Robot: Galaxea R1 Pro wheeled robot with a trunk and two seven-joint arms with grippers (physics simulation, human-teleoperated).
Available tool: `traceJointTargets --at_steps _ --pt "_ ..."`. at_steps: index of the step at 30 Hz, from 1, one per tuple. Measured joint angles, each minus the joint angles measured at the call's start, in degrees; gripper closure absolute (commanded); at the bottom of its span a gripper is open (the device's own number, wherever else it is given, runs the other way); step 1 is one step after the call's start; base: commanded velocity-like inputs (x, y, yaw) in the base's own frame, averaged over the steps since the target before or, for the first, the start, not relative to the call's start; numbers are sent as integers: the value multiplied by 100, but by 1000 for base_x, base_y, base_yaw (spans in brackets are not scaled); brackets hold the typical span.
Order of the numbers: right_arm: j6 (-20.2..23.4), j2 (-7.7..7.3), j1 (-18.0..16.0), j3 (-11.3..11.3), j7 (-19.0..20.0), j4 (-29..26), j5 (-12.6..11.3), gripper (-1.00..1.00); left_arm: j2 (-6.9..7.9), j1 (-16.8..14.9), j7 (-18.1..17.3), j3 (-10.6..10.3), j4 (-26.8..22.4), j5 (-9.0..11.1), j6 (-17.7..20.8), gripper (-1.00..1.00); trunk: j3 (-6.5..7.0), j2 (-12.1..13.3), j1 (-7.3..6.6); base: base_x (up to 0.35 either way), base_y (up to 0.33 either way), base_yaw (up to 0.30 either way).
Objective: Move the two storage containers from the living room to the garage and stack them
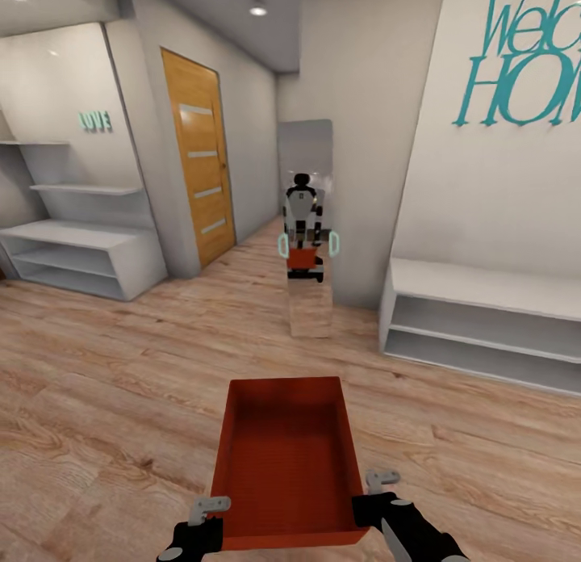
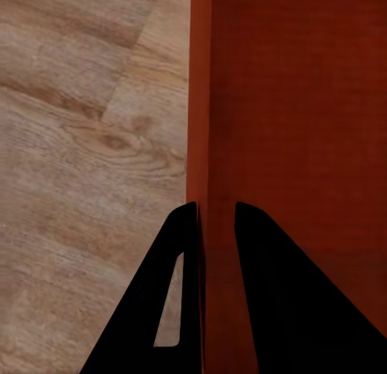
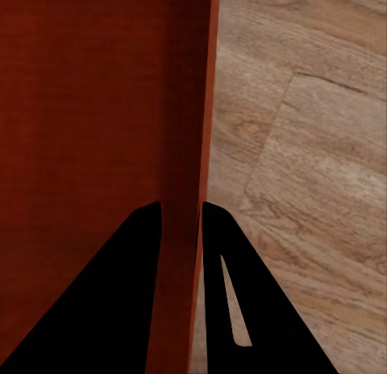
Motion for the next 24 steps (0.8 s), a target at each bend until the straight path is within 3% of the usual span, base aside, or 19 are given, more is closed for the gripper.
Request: traceJointTargets --at_steps 24 --pt "1 -1 1 -2 1 1 1 100 -2 -1 1 3 0 -5 5 100 -2 0 0 330 135 111"
